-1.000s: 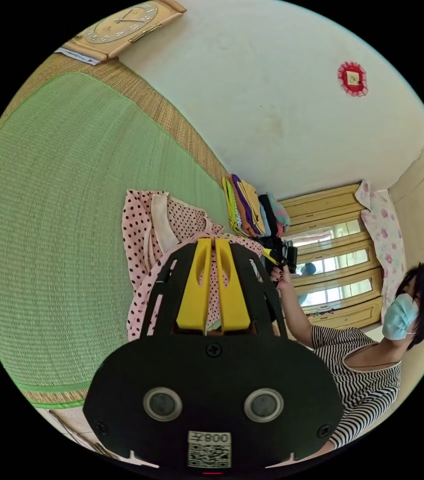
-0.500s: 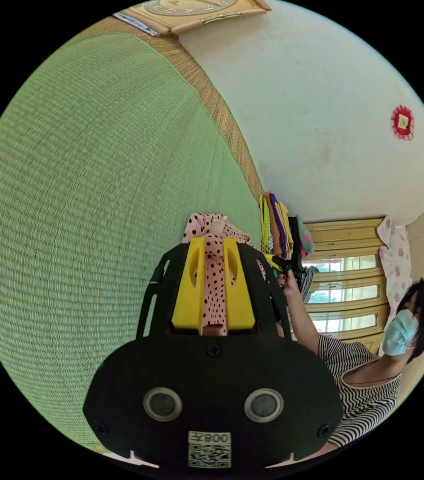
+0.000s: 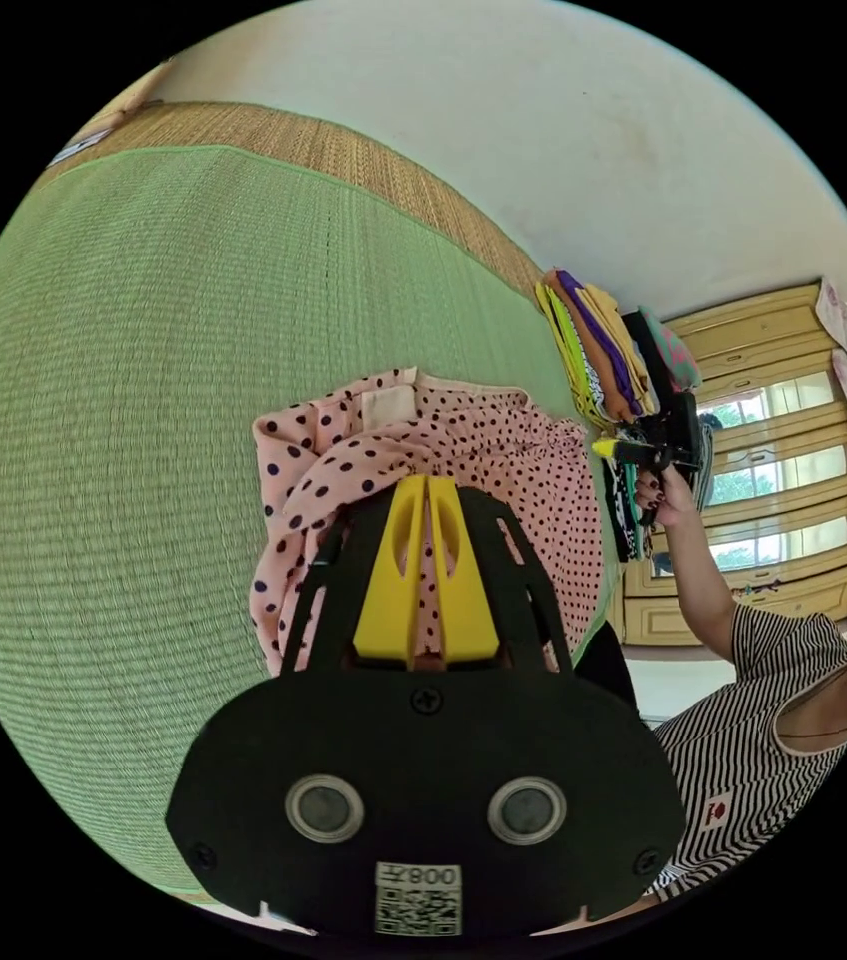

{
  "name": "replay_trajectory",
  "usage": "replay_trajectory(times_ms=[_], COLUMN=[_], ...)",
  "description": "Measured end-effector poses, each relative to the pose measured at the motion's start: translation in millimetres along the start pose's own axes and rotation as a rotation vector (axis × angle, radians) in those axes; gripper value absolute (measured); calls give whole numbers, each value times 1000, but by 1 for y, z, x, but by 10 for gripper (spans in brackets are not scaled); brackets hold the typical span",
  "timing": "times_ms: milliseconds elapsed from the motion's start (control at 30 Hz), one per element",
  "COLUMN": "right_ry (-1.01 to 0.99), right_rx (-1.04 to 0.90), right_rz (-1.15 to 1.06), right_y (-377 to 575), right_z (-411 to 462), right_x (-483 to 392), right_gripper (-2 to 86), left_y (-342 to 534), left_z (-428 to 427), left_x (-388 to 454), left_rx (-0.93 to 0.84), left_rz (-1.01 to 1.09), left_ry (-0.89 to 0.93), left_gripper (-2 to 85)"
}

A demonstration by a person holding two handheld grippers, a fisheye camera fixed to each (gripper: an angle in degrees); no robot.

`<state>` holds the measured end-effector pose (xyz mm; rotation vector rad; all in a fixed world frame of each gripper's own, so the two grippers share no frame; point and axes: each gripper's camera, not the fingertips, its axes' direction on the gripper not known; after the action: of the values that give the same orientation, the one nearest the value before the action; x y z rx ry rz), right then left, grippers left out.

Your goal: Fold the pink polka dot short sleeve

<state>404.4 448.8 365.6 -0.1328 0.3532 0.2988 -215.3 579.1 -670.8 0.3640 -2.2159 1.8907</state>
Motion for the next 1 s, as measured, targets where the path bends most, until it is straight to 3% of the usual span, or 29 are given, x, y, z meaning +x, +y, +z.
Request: replay_trajectory(times_ms=[100, 200, 533, 733, 900, 1000], right_ry=[143, 161, -42, 200, 598, 610], right_rx=[-42, 18, 141, 121, 38, 24], right_rz=[-4, 16, 38, -58, -70, -52], right_y=[-22, -42, -52, -13, -5, -6], right_z=[15, 8, -18, 0, 48, 63], right_x=[-11, -15, -31, -91, -124, -128], right_gripper=[1, 1, 14, 57, 39, 11], left_y=[-18, -33, -30, -8, -15, -15], left_z=[3, 2, 6, 37, 70, 74], left_x=[0, -1, 19, 60, 73, 78], left_rx=[9, 44, 144, 5, -116, -106], left_rz=[-6, -12, 48, 179, 220, 213], left_ry=[-44, -48, 119, -92, -337, -347], left_gripper=[4, 5, 49, 64, 36, 15])
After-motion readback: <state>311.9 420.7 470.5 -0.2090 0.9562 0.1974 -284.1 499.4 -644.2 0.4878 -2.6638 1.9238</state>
